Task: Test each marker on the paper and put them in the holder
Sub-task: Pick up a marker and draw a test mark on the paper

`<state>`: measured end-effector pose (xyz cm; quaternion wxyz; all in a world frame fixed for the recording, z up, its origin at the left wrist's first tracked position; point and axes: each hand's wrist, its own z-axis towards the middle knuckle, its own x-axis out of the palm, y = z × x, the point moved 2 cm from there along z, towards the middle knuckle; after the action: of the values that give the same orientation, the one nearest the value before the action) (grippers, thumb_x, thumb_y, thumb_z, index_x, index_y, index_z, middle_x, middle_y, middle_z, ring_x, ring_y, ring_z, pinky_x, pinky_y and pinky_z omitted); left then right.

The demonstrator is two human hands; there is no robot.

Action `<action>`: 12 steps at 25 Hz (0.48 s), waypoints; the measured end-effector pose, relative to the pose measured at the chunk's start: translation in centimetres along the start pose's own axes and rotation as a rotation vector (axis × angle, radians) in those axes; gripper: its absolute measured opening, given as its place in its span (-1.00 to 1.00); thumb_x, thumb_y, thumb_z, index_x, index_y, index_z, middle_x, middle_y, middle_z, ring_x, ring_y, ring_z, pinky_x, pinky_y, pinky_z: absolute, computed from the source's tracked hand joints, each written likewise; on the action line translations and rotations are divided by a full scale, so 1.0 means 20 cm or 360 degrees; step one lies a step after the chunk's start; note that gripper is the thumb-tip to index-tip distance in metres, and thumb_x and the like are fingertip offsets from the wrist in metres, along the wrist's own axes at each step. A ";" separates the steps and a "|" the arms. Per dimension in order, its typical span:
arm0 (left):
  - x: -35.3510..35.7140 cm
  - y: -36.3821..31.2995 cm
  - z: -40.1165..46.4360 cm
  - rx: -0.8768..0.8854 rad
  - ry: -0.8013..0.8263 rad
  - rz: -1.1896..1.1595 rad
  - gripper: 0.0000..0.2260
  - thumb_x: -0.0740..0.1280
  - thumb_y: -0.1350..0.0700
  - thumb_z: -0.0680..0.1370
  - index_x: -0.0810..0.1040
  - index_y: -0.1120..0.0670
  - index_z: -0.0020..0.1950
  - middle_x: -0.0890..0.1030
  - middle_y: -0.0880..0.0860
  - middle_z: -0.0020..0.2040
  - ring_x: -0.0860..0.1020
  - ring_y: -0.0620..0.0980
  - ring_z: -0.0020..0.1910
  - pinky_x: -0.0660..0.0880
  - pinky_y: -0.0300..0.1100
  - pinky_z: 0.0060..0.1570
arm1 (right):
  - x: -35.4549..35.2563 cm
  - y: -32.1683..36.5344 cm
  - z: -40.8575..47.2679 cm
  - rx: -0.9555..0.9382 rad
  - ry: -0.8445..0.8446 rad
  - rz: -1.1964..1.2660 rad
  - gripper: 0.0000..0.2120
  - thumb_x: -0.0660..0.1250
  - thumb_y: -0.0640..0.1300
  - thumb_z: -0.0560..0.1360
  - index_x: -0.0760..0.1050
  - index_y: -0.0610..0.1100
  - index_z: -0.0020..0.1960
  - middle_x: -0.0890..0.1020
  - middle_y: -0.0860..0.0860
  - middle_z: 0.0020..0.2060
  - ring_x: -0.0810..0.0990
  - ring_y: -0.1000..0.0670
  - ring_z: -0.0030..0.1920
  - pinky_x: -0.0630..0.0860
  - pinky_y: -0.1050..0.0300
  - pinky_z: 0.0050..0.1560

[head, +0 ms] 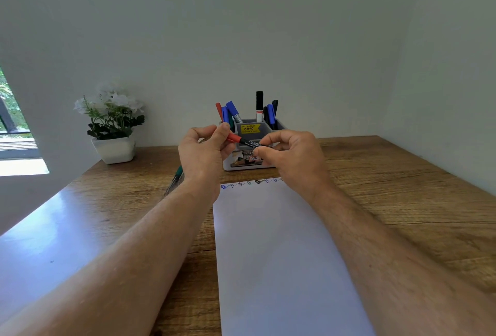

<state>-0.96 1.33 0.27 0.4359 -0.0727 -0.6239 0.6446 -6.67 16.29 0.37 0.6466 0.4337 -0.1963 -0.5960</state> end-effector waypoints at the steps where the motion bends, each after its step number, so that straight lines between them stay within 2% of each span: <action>1: 0.00 0.00 0.00 0.0000 0.0006 0.0009 -0.78 0.43 0.18 0.51 0.51 0.20 0.10 0.68 0.18 -0.05 0.70 -0.04 -0.21 0.61 -0.23 -0.25 | 0.00 0.00 0.00 0.0033 0.0003 0.0000 -0.93 0.52 -0.15 0.43 0.63 -0.06 -0.15 0.65 0.11 -0.42 0.62 0.21 -0.44 0.43 0.44 -0.43; 6: 0.00 0.00 -0.01 -0.0002 0.0048 0.0034 -0.82 0.42 0.20 0.51 0.51 0.14 0.08 0.69 0.19 -0.06 0.71 -0.03 -0.21 0.61 -0.24 -0.27 | 0.00 -0.01 0.01 0.0163 0.0021 0.0013 -0.91 0.50 -0.12 0.45 0.67 -0.14 -0.11 0.63 0.07 -0.46 0.51 0.23 -0.56 0.34 0.46 -0.51; 9: 0.04 0.01 -0.03 -0.0060 0.0216 0.0033 -0.66 0.41 0.29 0.51 0.41 0.03 0.19 0.69 0.15 -0.05 0.71 0.02 -0.17 0.62 -0.21 -0.25 | 0.01 -0.01 0.02 0.0140 -0.0002 0.0011 -0.88 0.47 -0.09 0.46 0.67 -0.14 -0.07 0.67 0.02 -0.41 0.58 0.21 -0.49 0.42 0.45 -0.44; 12: 0.09 0.00 -0.06 -0.0053 0.0238 -0.0005 -0.56 0.36 0.36 0.53 0.33 -0.02 0.26 0.68 0.13 -0.07 0.71 0.01 -0.20 0.62 -0.19 -0.24 | 0.01 -0.01 0.02 0.0093 -0.0051 0.0019 -0.89 0.47 -0.05 0.46 0.65 -0.09 -0.08 0.69 0.04 -0.35 0.65 0.16 -0.37 0.47 0.40 -0.40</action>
<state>-1.32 3.33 0.76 0.4812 -0.1268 -0.6002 0.6262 -7.04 15.87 0.45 0.6340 0.4416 -0.2265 -0.5931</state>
